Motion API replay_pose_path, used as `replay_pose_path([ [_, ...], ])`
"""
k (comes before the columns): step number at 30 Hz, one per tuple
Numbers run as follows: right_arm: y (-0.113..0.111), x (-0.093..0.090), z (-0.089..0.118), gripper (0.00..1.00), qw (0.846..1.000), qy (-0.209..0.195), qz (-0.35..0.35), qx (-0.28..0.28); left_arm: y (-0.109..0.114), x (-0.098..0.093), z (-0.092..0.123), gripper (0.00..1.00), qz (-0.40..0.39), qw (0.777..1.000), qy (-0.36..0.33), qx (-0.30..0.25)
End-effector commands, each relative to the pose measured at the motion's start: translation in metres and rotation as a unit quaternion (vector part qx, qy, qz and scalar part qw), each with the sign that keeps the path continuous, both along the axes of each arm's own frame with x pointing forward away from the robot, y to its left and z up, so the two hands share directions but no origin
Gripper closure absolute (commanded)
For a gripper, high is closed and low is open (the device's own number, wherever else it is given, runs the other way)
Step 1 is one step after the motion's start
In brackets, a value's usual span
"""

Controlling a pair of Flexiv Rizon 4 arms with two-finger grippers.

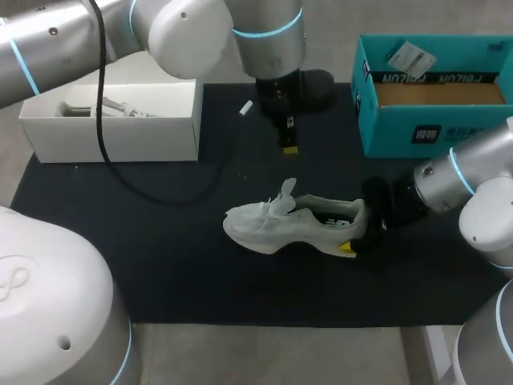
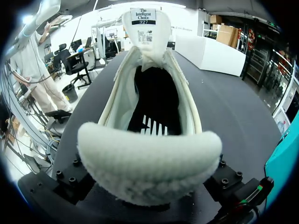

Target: Take the shoe out of the shoebox, open the shoe tongue, remove and reinsert the insole, then place the shoe into the shoebox

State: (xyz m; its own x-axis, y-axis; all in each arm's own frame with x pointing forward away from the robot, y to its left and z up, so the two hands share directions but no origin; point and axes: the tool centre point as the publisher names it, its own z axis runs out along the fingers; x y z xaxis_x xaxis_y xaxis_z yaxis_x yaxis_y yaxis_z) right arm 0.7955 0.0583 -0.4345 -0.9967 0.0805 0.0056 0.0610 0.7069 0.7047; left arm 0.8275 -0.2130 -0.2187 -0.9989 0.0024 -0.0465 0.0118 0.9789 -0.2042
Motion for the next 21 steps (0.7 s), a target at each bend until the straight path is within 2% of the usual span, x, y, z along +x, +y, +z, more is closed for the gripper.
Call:
replay_pose_path([
  [1, 0.001, 0.001, -0.005, 1.00, 1.000, -0.001, -0.001, -0.001, 0.004, 0.000, -0.002, 1.00, -0.001, 1.000, 0.000, -0.021],
  [4, 0.001, 0.001, -0.005, 1.00, 1.000, -0.001, -0.001, -0.001, 0.004, 0.000, -0.002, 1.00, -0.001, 1.000, 0.000, -0.021],
  [8, 0.001, 0.001, -0.005, 1.00, 1.000, -0.001, -0.001, -0.001, -0.011, -0.009, -0.010, 1.00, -0.028, 0.999, -0.021, 0.002],
  [11, 0.001, 0.001, -0.005, 1.00, 1.000, -0.001, -0.001, -0.001, -0.021, -0.015, -0.018, 1.00, -0.050, 0.999, -0.009, -0.004],
  [16, 0.001, 0.001, -0.005, 1.00, 1.000, -0.001, -0.001, -0.001, -0.038, -0.023, -0.036, 1.00, -0.079, 0.997, -0.011, -0.012],
  [21, 0.001, 0.001, -0.005, 1.00, 1.000, -0.001, -0.001, -0.001, -0.055, -0.026, -0.058, 1.00, -0.096, 0.995, -0.025, 0.002],
])
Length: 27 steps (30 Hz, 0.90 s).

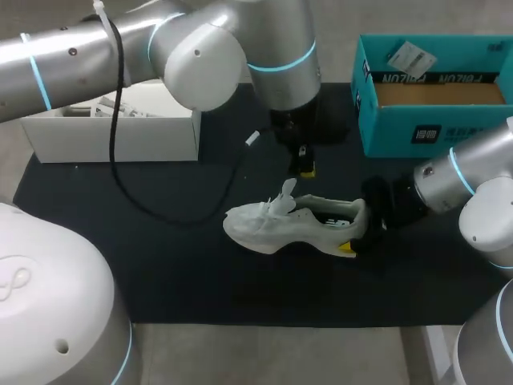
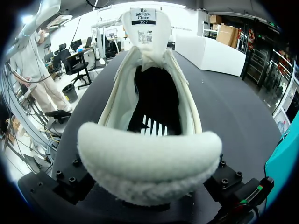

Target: Take the shoe out of the shoebox, open the shoe tongue, remove and reinsert the insole, then place the shoe into the shoebox

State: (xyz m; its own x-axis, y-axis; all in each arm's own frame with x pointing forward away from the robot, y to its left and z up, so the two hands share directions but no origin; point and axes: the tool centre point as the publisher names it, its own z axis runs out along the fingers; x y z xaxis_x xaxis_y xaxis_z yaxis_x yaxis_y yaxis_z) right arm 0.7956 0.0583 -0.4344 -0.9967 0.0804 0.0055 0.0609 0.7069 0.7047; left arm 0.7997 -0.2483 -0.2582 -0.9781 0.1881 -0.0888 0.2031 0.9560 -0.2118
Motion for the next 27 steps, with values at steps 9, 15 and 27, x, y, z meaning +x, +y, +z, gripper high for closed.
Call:
replay_pose_path([
  [9, 0.001, 0.000, -0.005, 1.00, 1.000, -0.001, -0.001, -0.001, -0.041, 0.002, -0.053, 1.00, -0.029, 0.999, -0.006, 0.011],
  [15, 0.001, 0.000, -0.005, 1.00, 1.000, -0.001, -0.001, -0.001, -0.049, -0.002, -0.069, 1.00, -0.034, 0.999, -0.001, 0.003],
  [27, 0.001, 0.000, -0.005, 1.00, 1.000, -0.001, -0.001, -0.001, -0.052, 0.002, -0.101, 1.00, -0.019, 1.000, -0.013, 0.018],
])
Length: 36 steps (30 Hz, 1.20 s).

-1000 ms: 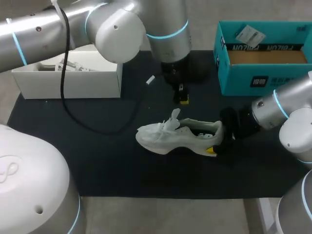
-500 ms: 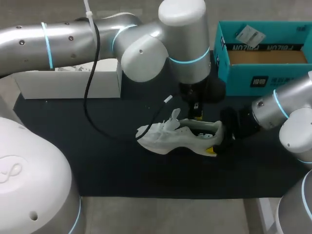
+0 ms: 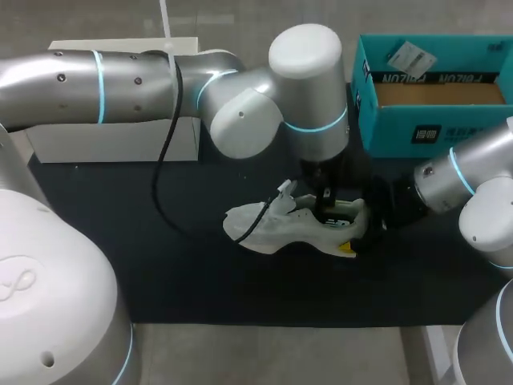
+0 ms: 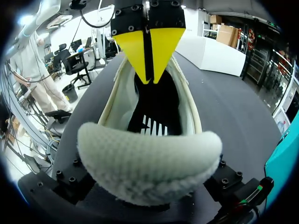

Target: Take the shoe out of the shoebox, open the shoe tongue, remove and reinsert the insole, then place the shoe into the shoebox

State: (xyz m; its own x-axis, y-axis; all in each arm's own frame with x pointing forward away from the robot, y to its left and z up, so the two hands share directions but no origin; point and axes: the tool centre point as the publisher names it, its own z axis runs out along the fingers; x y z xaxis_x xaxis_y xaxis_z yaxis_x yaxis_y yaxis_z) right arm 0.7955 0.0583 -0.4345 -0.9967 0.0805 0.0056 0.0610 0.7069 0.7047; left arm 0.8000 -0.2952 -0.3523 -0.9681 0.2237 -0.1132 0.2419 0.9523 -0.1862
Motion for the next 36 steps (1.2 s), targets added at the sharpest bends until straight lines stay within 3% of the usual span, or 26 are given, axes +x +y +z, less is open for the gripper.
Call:
replay_pose_path([
  [1, 0.001, 0.000, -0.005, 1.00, 1.000, -0.001, -0.001, -0.001, -0.004, 0.002, -0.009, 1.00, -0.002, 1.000, 0.000, 0.014],
  [15, 0.001, 0.000, -0.005, 1.00, 1.000, -0.001, -0.001, -0.001, 0.009, 0.004, -0.034, 1.00, 0.009, 0.999, 0.026, 0.033],
  [36, 0.001, 0.000, -0.005, 1.00, 1.000, -0.001, -0.001, -0.001, 0.041, -0.030, -0.052, 1.00, 0.000, 0.993, 0.084, 0.078],
])
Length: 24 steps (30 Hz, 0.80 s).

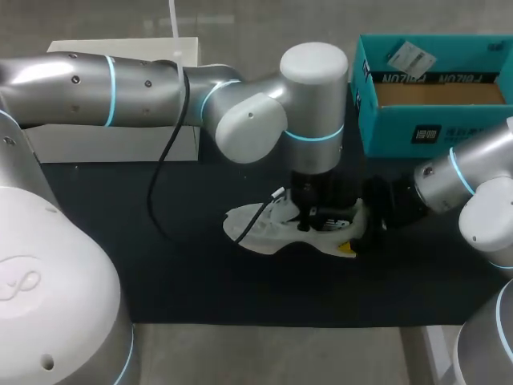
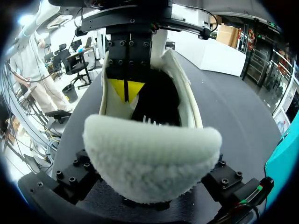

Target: Take the shoe out of the shoebox, open the shoe tongue, remove and reinsert the insole, then place the shoe into the shoebox

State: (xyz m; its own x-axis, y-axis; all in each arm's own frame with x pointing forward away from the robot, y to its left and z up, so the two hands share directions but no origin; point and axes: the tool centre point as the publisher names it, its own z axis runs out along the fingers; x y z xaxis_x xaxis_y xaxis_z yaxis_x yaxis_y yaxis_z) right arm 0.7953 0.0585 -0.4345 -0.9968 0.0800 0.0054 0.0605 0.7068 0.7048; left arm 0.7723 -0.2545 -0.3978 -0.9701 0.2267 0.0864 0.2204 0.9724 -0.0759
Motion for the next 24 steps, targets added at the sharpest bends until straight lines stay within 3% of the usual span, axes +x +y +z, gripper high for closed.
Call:
replay_pose_path([
  [1, 0.001, 0.001, -0.005, 1.00, 1.000, -0.001, -0.001, -0.001, 0.000, -0.003, -0.007, 1.00, 0.000, 1.000, -0.001, 0.002],
  [2, 0.001, 0.001, -0.005, 1.00, 1.000, -0.001, -0.001, -0.001, -0.001, -0.004, -0.008, 0.95, -0.001, 1.000, 0.000, 0.003],
  [3, 0.001, 0.001, -0.005, 1.00, 1.000, -0.001, -0.001, -0.001, -0.002, -0.005, -0.008, 0.81, -0.003, 1.000, 0.001, 0.003],
  [7, 0.001, 0.001, -0.005, 1.00, 1.000, -0.001, -0.001, -0.001, -0.004, -0.006, -0.010, 0.72, -0.008, 1.000, 0.005, 0.003],
  [10, 0.001, 0.001, -0.005, 1.00, 1.000, -0.001, -0.001, -0.001, -0.004, -0.006, -0.011, 0.56, -0.009, 1.000, 0.005, 0.004],
  [24, 0.001, 0.001, -0.005, 1.00, 1.000, -0.001, -0.001, -0.001, 0.002, 0.006, -0.032, 0.55, 0.007, 0.999, -0.035, 0.011],
])
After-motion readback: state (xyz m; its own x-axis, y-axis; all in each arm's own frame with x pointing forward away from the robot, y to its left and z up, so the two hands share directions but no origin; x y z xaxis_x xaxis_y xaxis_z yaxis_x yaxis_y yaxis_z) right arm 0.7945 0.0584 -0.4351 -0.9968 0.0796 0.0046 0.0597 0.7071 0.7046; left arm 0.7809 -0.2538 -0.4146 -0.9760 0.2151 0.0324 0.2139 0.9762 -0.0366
